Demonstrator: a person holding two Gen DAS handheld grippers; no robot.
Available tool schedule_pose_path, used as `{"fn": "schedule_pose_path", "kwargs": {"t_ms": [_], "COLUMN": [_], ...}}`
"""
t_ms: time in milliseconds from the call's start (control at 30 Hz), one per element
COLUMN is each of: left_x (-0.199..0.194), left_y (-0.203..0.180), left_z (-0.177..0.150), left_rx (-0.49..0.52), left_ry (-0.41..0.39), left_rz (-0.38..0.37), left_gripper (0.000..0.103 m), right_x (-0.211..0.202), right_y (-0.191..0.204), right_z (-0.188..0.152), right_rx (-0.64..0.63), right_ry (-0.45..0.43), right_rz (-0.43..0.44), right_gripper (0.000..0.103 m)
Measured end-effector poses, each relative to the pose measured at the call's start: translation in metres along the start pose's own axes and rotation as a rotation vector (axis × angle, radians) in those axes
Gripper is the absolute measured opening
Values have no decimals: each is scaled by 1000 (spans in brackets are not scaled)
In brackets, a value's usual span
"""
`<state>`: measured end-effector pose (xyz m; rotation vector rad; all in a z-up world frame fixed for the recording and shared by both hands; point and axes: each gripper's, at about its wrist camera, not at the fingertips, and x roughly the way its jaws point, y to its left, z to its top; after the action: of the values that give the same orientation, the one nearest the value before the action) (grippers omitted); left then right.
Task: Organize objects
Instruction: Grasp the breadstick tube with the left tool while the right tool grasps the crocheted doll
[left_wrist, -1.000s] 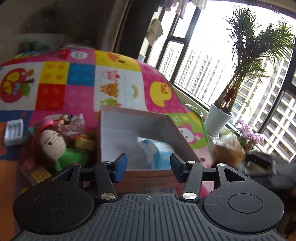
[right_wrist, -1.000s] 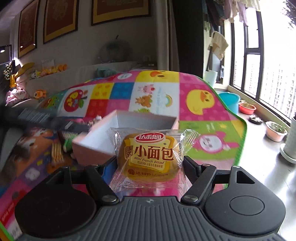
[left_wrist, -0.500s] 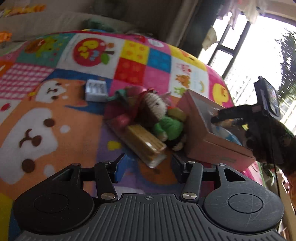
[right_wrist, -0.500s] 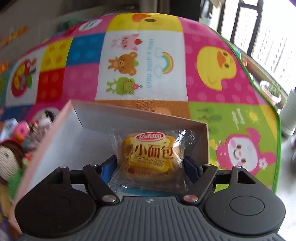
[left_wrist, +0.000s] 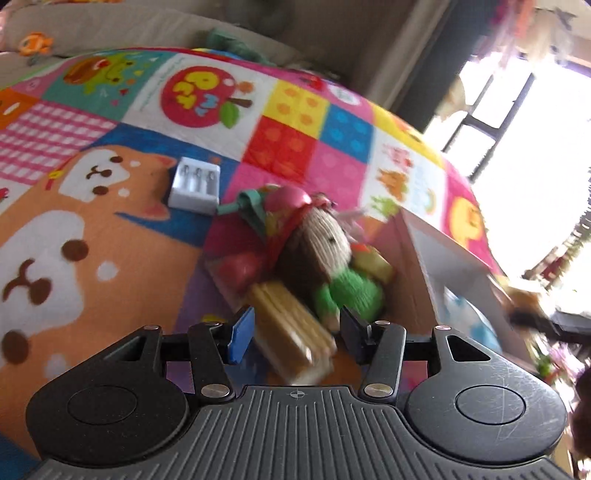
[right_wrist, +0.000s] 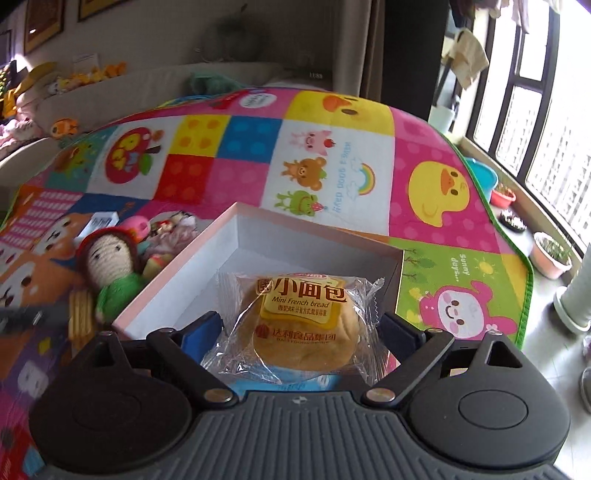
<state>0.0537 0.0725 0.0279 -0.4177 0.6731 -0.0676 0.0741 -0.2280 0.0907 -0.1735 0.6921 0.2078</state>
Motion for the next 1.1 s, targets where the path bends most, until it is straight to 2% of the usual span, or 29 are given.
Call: {"fn": "schedule_pose_path", "kwargs": {"t_ms": [133,267,333,400,467,533,567,633,700,767,800,933,1067,1100], "left_x": [25,29,26,20,12,7,3,-5,-11,-16,-16,-2,1,-4], "left_y": [-18,-21,-16,-10,-2,9,13,18,23,26,25,12,19,22], "left_z": [2,-1,-1,0,-2,-5,-8,-12,-10,-6,-5,-5,-6,-7], "left_rx": [99,149,155,178,219,262,296,340,301,238,234,316,326,332], "left_ry": [2,7,11,14,20,54,42,41,46,41,32,-6,13,16], "left_rz": [122,161,162,180,201,227,221,233,204,120,106,192,197,194], "left_gripper": [55,56,58,58,56,53,49,49,44,45,45,46,42,37], "right_x": [-2,25,55,90,103,100,94,79,64,52,47,33,33,35], "right_y": [-1,-20,-27,-35,-43,-49,-50,-49,-38,-20,-11,40,102,117], "right_z": [2,34,49,58,62,60,58,56,55,57,58,61,52,48], "right_rx": [-27,68,114,147,182,198,208,214,162,109,92,6,-156,-202], "right_ry": [-54,-51,5,122,154,137,121,88,52,26,16,-20,-36,-33], "right_rz": [-15,2,-16,-30,-51,-27,-26,-28,-20,-6,16,128,188,196], "right_gripper": [93,92,93,96,99,103,103,103,103,103,103,103,103,103]}}
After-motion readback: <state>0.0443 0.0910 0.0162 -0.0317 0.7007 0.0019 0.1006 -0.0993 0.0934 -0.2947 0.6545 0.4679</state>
